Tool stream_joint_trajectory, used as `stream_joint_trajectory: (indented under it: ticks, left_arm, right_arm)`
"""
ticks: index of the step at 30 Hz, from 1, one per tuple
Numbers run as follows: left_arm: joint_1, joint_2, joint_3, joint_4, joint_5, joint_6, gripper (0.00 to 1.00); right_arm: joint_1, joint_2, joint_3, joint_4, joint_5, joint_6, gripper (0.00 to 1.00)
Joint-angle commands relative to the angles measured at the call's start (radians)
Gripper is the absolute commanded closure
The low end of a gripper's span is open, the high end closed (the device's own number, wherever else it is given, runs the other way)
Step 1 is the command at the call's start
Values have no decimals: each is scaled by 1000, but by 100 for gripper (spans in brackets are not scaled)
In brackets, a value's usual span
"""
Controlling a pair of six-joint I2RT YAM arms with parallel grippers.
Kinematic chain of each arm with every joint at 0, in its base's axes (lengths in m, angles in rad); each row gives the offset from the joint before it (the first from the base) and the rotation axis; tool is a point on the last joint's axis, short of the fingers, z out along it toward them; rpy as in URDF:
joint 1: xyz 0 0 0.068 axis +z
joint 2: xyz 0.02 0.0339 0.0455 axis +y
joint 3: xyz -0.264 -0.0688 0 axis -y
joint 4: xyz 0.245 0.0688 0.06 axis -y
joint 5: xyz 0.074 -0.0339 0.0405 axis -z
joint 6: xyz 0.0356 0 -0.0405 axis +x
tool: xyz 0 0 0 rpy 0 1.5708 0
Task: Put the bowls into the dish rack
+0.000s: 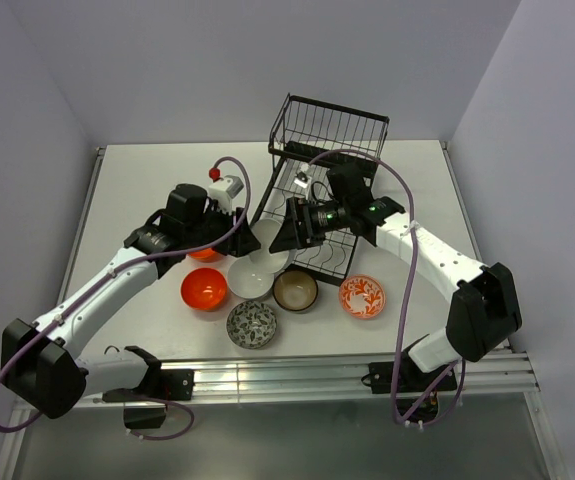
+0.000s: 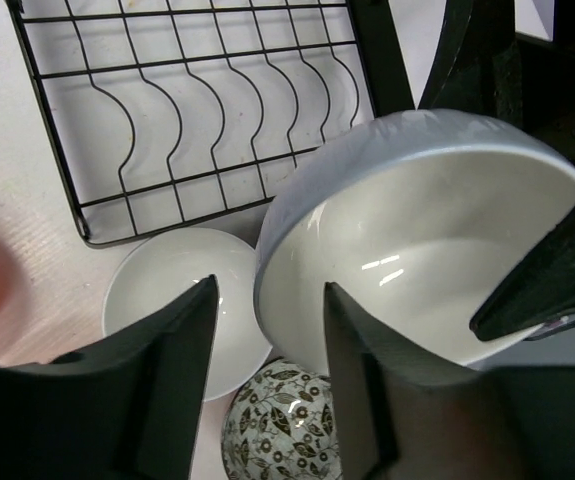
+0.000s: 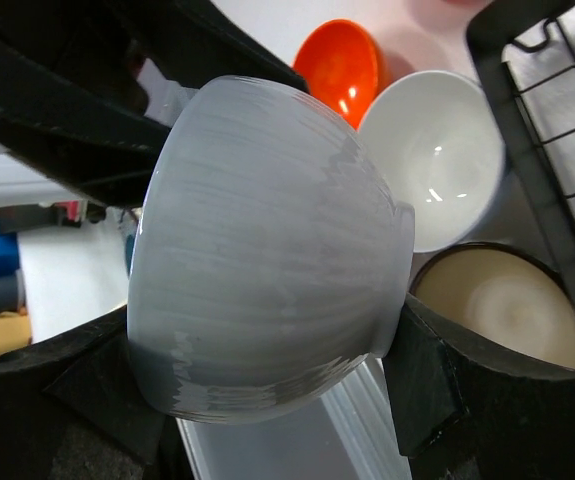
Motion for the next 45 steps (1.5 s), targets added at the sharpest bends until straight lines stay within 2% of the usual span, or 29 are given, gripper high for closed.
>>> stream_joint_trajectory:
  ticks: [1,4,5,6,17,19,21,23,31,36,45]
  left_arm:
    - [5,0,10,20,-15,3,45]
    - [7,3,10,15,-19,3,34]
    - [7,3,12,14,-21,3,34]
    - [7,0,10,14,-19,3,27]
    - [33,-17,18,-20,-27,7,23]
    - [41,-14,32,-45,-13,11,18]
    - [50,-21,35,-49,13,8,4]
    - [65,-29,35,-52,14,-4,0]
    - [111,-49,68,-77,8,5,0]
    - [179,-49,99,-86,21,17,1]
    - [211,-78,88,-94,13,31,0]
  right_arm:
    - [-13,-30,21,19,45,-54,100]
    - [-19,-26,26,10,73,-84,100]
    - [-19,-24,27,7,88,-92,100]
    - [-20,-26,27,6,101,-100,100]
    - [-23,-17,52,-31,292,-258,100]
    - [-23,-7,64,-39,344,-296,100]
    - [-23,2,66,-42,369,-318,100]
    - [-22,5,69,-42,410,-351,100]
    - [4,-7,75,-27,587,-526,100]
    - [68,-6,67,-7,726,-641,100]
    - [171,31,53,70,963,-822,100]
